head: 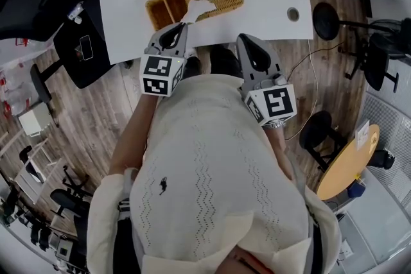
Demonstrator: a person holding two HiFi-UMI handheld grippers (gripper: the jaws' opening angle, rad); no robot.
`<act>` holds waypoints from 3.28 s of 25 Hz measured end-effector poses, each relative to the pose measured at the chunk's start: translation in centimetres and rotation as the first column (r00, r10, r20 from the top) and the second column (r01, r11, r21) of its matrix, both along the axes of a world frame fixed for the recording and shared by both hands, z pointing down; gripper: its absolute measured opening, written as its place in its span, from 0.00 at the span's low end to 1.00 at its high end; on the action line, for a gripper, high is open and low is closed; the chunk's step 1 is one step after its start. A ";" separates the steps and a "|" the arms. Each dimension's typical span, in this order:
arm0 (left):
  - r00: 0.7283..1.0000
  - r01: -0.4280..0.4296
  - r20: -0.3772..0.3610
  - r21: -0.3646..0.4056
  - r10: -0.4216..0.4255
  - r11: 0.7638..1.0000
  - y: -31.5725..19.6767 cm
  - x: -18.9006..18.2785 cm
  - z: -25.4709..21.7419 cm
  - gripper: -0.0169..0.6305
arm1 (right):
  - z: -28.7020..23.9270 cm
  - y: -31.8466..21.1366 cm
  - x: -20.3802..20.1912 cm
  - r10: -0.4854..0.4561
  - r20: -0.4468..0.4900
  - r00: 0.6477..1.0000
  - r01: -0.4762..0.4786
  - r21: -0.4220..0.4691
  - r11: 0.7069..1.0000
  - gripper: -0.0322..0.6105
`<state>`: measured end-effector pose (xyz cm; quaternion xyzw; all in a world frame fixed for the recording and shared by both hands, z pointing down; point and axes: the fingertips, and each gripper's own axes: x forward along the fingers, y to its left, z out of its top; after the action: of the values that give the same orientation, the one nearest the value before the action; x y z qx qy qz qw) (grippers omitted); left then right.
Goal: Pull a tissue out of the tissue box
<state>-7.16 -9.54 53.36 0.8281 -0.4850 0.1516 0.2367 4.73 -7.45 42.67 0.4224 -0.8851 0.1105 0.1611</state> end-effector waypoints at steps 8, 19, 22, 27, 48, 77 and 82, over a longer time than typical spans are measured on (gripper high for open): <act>0.998 0.030 -0.053 0.021 -0.028 0.999 0.6 -0.7 -1.7 0.05 | 0.1 0.2 -0.8 -0.028 0.005 1.000 0.028 0.000 1.000 0.05; 0.996 0.072 -0.053 0.086 -0.067 0.994 1.7 -2.1 -4.0 0.05 | 0.3 0.3 -2.0 -0.078 0.011 0.997 0.078 0.009 0.997 0.05; 0.996 0.081 -0.058 0.107 -0.075 0.991 1.8 -2.5 -4.7 0.05 | 0.3 0.3 -2.3 -0.089 0.013 0.996 0.089 0.013 0.996 0.05; 0.993 0.103 -0.071 0.151 -0.093 0.983 2.0 -2.9 -6.1 0.05 | 0.1 0.3 -2.6 -0.104 0.020 0.994 0.104 0.021 0.994 0.05; 0.977 0.202 -0.128 0.317 -0.169 0.927 0.0 -5.1 -13.2 0.05 | -3.7 -2.2 -1.3 -0.062 0.080 0.995 0.054 0.091 0.994 0.05; 0.962 0.271 -0.155 0.447 -0.224 0.853 -1.5 -7.4 -19.9 0.05 | -12.8 -5.0 1.4 -0.065 0.267 0.962 0.012 0.197 0.980 0.05; 0.968 0.250 -0.141 0.467 -0.208 0.848 -1.4 -7.2 -20.4 0.05 | -14.0 -4.7 0.7 -0.078 0.267 0.961 0.016 0.225 0.974 0.05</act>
<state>-14.34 -10.89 32.94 0.8027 -0.5921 -0.0382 0.0600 5.43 -12.18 28.66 0.3971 -0.9154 0.0649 -0.0083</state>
